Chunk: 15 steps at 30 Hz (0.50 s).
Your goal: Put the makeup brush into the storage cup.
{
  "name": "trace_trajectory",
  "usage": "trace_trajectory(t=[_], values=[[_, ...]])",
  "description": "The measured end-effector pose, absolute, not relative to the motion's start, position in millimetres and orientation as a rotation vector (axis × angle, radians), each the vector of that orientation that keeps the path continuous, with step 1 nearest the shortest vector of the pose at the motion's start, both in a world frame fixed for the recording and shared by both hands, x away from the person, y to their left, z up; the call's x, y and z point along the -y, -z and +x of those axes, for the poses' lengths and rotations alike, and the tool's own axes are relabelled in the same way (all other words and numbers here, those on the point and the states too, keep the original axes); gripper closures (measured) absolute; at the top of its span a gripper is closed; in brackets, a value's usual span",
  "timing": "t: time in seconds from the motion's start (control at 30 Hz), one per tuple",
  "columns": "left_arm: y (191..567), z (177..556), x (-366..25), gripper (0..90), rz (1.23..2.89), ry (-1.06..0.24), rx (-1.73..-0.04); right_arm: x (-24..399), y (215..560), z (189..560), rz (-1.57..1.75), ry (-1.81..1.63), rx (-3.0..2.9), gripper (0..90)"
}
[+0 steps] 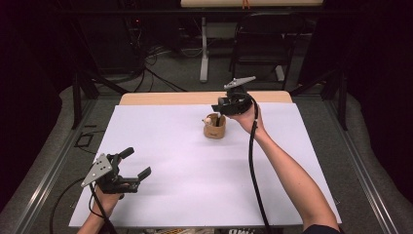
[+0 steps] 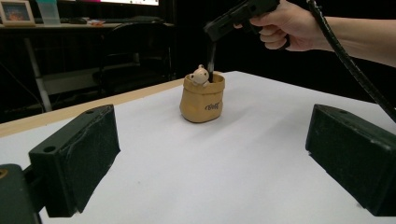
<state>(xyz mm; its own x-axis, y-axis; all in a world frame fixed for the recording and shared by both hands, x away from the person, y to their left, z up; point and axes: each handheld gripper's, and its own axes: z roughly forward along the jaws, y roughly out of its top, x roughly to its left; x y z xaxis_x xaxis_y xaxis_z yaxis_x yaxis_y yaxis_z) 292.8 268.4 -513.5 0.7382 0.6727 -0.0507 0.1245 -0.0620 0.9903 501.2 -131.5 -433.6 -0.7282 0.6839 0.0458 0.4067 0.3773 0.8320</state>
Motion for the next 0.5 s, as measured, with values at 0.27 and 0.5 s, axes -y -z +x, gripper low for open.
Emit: trace_trajectory(t=[0.27,0.5], values=[[513.4,292.8,-268.0,2.8,1.599,-0.507,-0.66,142.7,433.7,494.8,0.986,-1.298,-2.349,2.5],[513.3,292.8,-267.7,2.7,1.6,-0.506,-0.658,150.4,435.5,481.4,0.944,-1.326,-2.364,0.0]])
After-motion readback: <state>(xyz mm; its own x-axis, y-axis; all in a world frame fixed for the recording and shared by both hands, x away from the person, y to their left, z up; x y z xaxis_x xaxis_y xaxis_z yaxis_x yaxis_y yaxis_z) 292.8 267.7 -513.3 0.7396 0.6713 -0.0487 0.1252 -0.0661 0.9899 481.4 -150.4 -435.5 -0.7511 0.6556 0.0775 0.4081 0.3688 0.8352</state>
